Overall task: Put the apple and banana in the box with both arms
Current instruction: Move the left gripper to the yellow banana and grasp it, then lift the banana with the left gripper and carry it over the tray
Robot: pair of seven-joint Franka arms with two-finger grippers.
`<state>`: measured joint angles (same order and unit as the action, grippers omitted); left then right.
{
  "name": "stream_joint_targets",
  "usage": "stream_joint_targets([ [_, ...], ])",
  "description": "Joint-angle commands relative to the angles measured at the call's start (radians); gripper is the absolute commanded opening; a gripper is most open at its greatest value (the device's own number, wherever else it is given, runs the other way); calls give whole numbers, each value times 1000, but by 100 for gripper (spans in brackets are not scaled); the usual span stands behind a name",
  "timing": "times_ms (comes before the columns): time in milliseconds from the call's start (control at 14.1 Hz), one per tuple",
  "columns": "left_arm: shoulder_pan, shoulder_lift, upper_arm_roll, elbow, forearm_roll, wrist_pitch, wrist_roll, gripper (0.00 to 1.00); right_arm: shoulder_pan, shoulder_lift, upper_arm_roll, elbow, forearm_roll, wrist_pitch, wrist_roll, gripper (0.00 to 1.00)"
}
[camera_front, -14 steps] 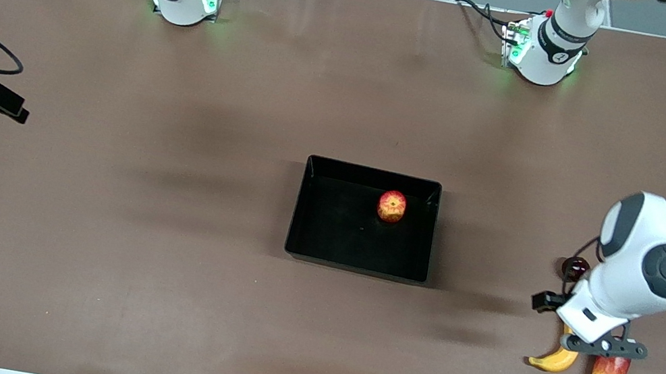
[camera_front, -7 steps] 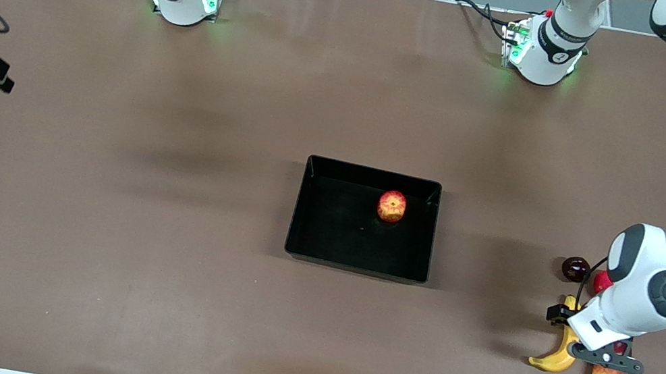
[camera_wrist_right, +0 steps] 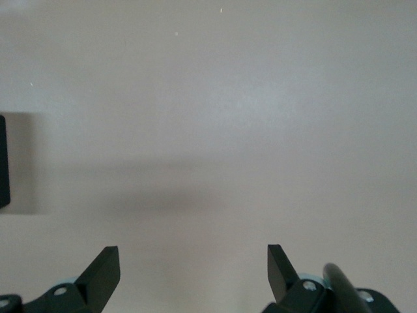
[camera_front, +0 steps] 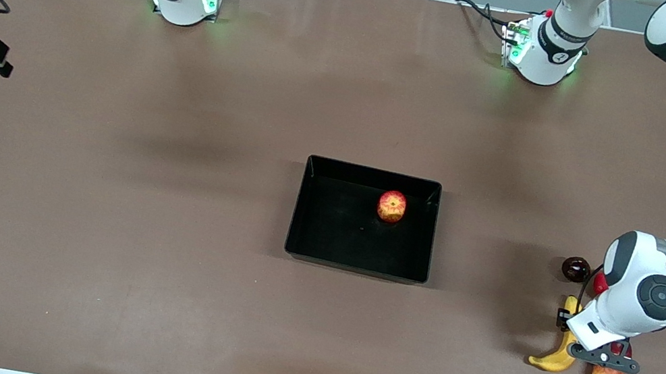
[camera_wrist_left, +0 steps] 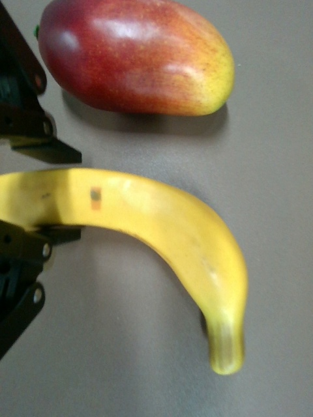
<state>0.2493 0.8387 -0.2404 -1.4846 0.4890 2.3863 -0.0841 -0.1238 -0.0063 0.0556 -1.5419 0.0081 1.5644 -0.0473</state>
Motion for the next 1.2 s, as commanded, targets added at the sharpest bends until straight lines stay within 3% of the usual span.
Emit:
stream_joint_targets([
  [0, -12, -32, -3, 6, 19, -16, -14, 0, -31, 16, 21, 92, -19, -82, -5, 100],
  [283, -19, -113, -78, -8, 25, -114, -11, 0, -34, 16, 24, 77, -17, -93, -17, 100],
  [566, -22, -223, -258, -19, 19, -291, -135, 0, -66, 16, 23, 49, -2, -73, -20, 100],
  [850, -44, -227, -474, -16, 16, -365, -499, 0, -68, 17, 23, 49, -2, -73, -19, 100],
  [1133, -275, -167, -482, 3, 20, -358, -886, 0, -68, 22, 24, 49, -2, -67, -20, 100],
])
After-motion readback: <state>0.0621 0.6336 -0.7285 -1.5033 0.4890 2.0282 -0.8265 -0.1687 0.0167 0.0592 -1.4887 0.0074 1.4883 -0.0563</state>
